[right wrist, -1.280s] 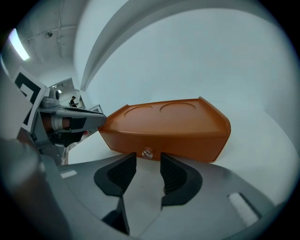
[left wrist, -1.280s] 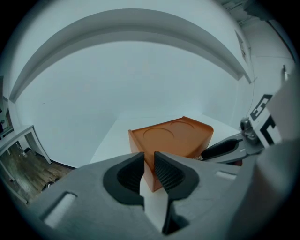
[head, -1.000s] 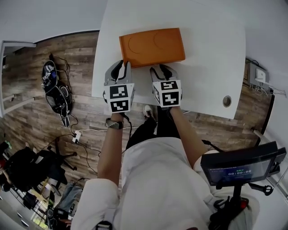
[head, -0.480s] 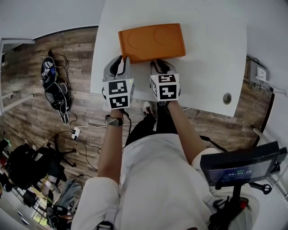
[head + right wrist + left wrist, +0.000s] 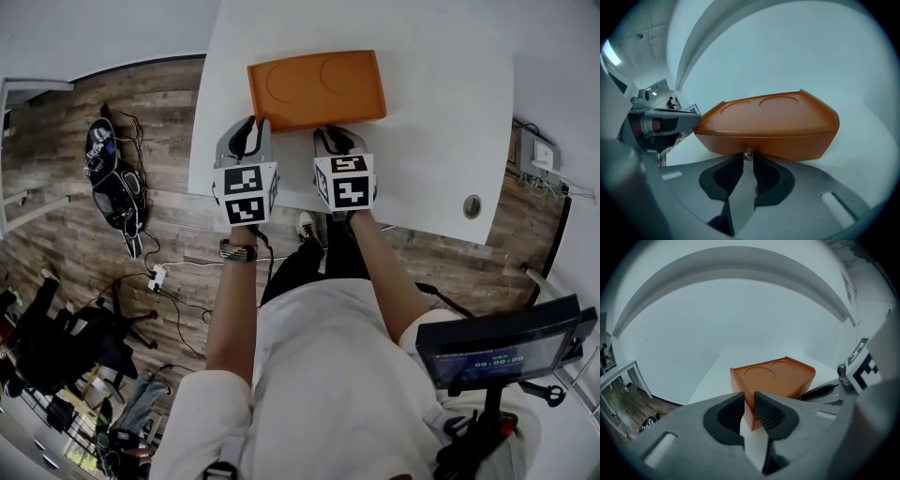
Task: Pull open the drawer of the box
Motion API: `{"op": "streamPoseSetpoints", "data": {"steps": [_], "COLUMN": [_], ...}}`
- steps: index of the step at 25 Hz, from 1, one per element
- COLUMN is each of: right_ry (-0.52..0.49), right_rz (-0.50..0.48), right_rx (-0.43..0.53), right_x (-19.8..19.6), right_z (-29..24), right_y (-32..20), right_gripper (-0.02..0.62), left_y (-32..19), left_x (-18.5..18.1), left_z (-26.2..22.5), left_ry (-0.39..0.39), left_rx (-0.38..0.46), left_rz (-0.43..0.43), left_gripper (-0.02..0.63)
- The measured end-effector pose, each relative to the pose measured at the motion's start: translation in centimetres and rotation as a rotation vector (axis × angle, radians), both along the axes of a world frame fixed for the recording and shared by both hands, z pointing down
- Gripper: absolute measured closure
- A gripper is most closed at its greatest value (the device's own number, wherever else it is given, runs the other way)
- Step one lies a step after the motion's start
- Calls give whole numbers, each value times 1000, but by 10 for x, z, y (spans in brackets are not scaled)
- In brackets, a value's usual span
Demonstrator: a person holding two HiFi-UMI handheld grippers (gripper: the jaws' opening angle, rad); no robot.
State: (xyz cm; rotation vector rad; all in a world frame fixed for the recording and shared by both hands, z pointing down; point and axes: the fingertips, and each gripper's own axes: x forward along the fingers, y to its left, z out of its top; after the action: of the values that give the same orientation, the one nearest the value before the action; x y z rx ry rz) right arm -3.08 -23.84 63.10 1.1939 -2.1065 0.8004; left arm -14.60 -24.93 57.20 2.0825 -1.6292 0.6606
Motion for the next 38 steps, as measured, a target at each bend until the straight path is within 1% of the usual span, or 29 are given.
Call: {"op": "streamPoseSetpoints", "data": {"steps": [12, 20, 26, 38], "right_ry": [-18, -20, -14, -7], "right_rz": [-8, -12, -21, -23], "right_rx": [-21, -16, -5, -22], "right_x": [1, 3, 5, 10], "right_z": [4, 5, 6, 13], "right_y": [15, 23, 29, 47], "right_gripper": [526, 526, 526, 526], "left_y": [-1, -2, -3, -7], "left_x": [-3, -4, -3, -1], "left_z": [3, 5, 6, 12], "left_ry": [2, 6, 16, 18], "left_rx": [-10, -17, -36, -60], "left_rz": [8, 15, 28, 47], "left_gripper": [537, 537, 537, 537]}}
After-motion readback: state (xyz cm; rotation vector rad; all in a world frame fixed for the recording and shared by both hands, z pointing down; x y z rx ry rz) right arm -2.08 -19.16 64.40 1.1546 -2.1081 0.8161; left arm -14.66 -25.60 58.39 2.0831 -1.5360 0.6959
